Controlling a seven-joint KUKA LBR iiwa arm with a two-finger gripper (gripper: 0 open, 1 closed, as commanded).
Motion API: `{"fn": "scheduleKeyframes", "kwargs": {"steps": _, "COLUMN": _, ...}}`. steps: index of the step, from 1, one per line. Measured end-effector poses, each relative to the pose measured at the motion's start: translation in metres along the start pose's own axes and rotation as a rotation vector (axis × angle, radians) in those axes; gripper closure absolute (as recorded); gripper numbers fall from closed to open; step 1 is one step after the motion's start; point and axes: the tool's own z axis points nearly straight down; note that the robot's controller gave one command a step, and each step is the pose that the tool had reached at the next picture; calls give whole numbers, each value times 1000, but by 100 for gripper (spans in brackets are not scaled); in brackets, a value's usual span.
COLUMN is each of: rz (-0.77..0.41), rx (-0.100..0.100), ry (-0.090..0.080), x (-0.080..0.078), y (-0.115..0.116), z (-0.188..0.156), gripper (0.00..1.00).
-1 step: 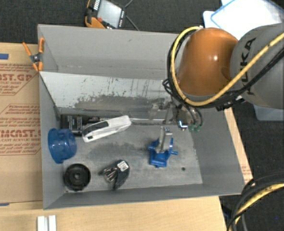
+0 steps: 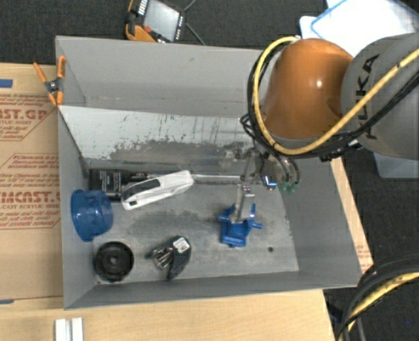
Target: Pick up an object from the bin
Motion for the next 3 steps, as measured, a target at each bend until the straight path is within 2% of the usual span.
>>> {"fn": "scheduleKeyframes", "kwargs": {"steps": 1, "rz": -119, "rx": 1, "ry": -3, "x": 6, "y": -57, "z": 127, "gripper": 0}}
{"fn": "scheduleKeyframes", "kwargs": {"steps": 2, "rz": -238, "rx": 0, "ry": -9, "x": 5, "y": -70, "z": 78, "gripper": 0}}
{"fn": "scheduleKeyframes", "kwargs": {"steps": 3, "rz": 36, "rx": 0, "ry": 5, "x": 17, "y": -61, "z": 135, "gripper": 0}}
